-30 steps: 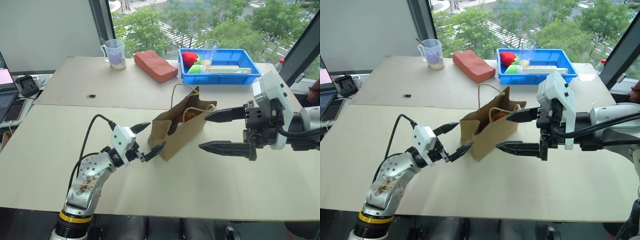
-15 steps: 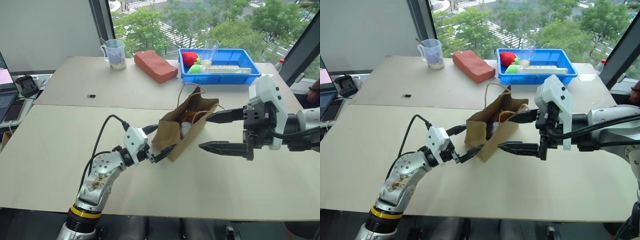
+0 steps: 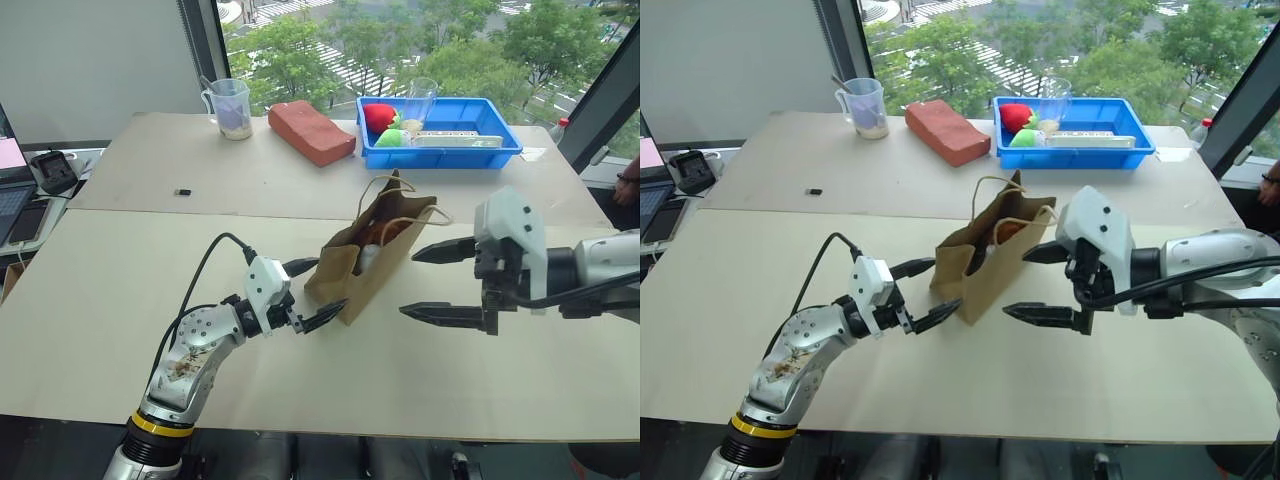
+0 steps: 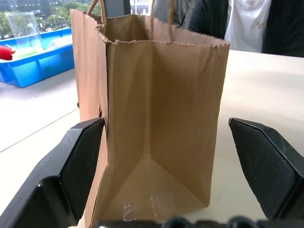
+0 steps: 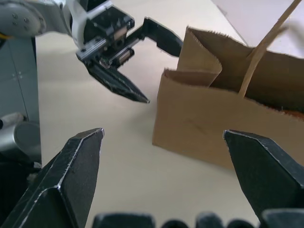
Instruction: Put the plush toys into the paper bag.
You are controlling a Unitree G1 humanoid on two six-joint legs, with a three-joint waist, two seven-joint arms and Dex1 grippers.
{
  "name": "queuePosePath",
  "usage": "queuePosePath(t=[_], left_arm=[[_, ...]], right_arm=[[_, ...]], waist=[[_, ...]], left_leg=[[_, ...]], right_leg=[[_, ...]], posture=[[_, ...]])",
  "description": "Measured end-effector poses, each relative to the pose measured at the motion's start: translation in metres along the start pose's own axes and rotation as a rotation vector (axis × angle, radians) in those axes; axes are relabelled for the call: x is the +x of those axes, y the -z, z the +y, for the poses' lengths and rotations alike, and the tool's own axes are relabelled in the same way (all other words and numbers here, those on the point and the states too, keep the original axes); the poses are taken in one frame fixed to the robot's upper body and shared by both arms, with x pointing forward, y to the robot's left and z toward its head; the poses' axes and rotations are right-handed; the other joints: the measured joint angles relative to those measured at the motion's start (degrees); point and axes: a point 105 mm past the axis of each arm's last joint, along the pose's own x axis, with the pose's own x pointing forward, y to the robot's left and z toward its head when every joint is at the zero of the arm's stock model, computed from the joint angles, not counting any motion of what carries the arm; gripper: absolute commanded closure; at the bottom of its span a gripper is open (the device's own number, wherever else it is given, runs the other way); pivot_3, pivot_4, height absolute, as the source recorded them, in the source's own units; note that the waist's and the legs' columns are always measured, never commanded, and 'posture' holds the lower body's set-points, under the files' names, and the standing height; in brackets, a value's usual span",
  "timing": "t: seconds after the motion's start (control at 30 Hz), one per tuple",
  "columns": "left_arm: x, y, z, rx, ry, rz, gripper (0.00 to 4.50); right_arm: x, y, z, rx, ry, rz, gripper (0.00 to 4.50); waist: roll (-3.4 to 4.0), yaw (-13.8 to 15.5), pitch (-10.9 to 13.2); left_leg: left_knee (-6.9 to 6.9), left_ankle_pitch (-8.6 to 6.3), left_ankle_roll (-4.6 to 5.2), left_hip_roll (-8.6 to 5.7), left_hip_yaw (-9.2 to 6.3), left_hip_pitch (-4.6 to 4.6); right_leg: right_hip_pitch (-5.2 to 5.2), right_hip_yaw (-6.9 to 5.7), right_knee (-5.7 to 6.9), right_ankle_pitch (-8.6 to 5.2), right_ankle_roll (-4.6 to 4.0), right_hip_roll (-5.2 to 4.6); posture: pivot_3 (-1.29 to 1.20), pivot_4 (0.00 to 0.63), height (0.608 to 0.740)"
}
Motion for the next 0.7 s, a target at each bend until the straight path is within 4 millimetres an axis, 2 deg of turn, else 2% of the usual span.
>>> queuePosePath(t=[0.1, 0.23, 0.33, 0.37, 0.47, 0.6, 0.7], left_arm=[[0.0, 0.0, 0.0, -0.001, 0.0, -0.001, 0.0], [0.0, 0.0, 0.0, -0.002, 0.0, 0.0, 0.0], [0.001, 0.0, -0.001, -0.003, 0.001, -0.002, 0.0], [0.001, 0.0, -0.001, -0.002, 0.0, -0.001, 0.0], [0.003, 0.0, -0.002, 0.001, 0.002, -0.002, 0.0], [0.005, 0.002, -0.002, 0.01, -0.005, 0.01, 0.0], [0.007, 0.005, 0.0, 0.01, -0.03, 0.015, 0.0]], right_arm=[[0.01, 0.01, -0.001, 0.016, 0.018, -0.001, 1.9], [0.033, 0.023, 0.002, 0.052, 0.032, -0.023, 3.26], [0.05, 0.028, -0.003, 0.059, 0.066, -0.046, 4.31], [0.056, 0.03, -0.005, 0.063, 0.073, -0.049, 4.47], [0.067, 0.023, -0.011, 0.061, 0.083, -0.087, 4.47], [0.073, 0.006, -0.01, 0.038, 0.063, -0.146, 4.47], [0.076, 0.001, -0.004, 0.05, 0.028, -0.169, 4.47]], waist=[[0.0, -0.01, 0.0], [0.0, -0.02, 0.0], [0.0, -0.05, 0.0], [0.0, -0.08, 0.0], [0.0, -0.07, 0.0], [0.0, -0.03, 0.0], [0.0, -0.02, 0.0]], left_leg=[[0.0, 0.0, 0.0, 0.0, 0.0, 0.01], [0.01, 0.0, 0.0, -0.01, 0.0, 0.0], [0.02, 0.0, 0.0, -0.03, 0.0, 0.03], [0.03, 0.0, -0.01, -0.04, 0.0, 0.03], [0.03, 0.01, -0.01, -0.03, -0.01, 0.03], [0.02, 0.0, -0.01, -0.04, -0.04, 0.01], [0.02, 0.0, -0.01, -0.04, -0.05, 0.01]], right_leg=[[0.01, 0.0, 0.0, 0.0, 0.0, 0.01], [-0.01, 0.02, 0.02, 0.0, 0.0, 0.0], [0.0, 0.03, 0.03, 0.0, 0.0, 0.0], [0.0, 0.03, 0.05, 0.0, 0.0, 0.01], [-0.02, 0.01, 0.06, 0.0, 0.0, 0.02], [-0.02, -0.02, 0.05, 0.0, 0.0, 0.01], [-0.02, -0.02, 0.05, 0.0, 0.0, 0.01]], posture=[[0.0, 0.15, 0.74], [0.0, 0.15, 0.74], [0.0, 0.15, 0.74], [0.0, 0.15, 0.74], [0.0, 0.15, 0.74], [0.0, 0.15, 0.74], [0.0, 0.15, 0.74]])
